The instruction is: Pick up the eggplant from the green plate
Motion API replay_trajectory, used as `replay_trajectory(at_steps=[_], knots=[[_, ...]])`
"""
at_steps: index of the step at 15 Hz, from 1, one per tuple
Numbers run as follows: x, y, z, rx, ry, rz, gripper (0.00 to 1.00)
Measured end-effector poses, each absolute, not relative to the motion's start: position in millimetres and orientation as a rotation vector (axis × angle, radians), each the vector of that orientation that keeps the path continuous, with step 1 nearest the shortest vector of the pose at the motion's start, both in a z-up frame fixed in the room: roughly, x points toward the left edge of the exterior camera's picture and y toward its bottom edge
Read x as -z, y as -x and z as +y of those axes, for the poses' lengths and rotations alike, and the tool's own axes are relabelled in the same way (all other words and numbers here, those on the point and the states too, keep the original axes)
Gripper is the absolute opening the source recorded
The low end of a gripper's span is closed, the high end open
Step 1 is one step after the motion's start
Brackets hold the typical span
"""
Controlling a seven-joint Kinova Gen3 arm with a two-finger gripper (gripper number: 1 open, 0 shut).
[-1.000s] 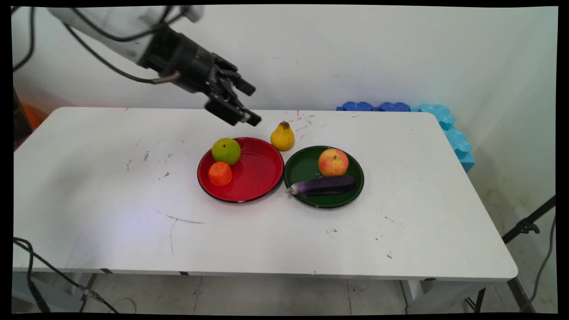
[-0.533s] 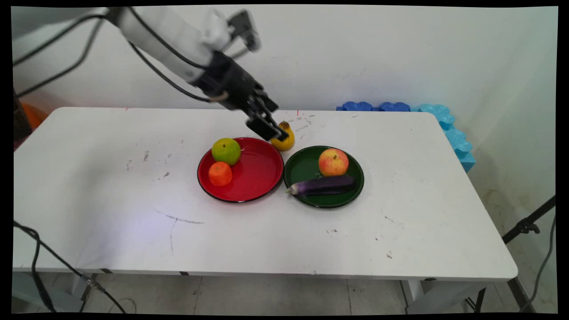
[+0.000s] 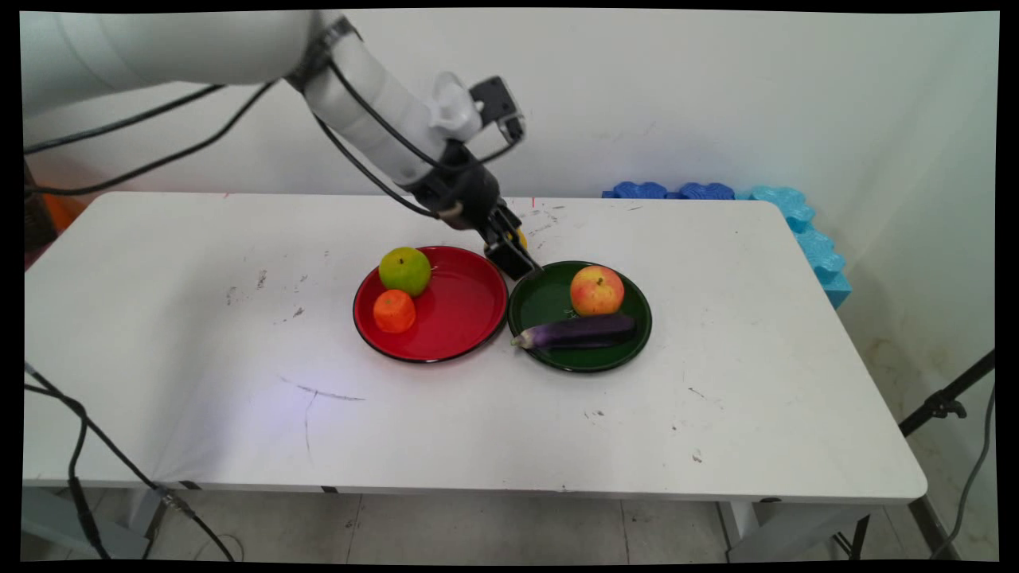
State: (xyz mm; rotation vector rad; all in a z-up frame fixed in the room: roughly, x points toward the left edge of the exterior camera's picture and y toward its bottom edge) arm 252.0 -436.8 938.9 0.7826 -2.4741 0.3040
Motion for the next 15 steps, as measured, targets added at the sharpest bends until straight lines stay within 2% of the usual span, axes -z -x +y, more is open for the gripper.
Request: replay_trajectory(at_steps=[15], knots=[[-860, -200, -465, -0.198, -0.874, -2.523, 1.00]])
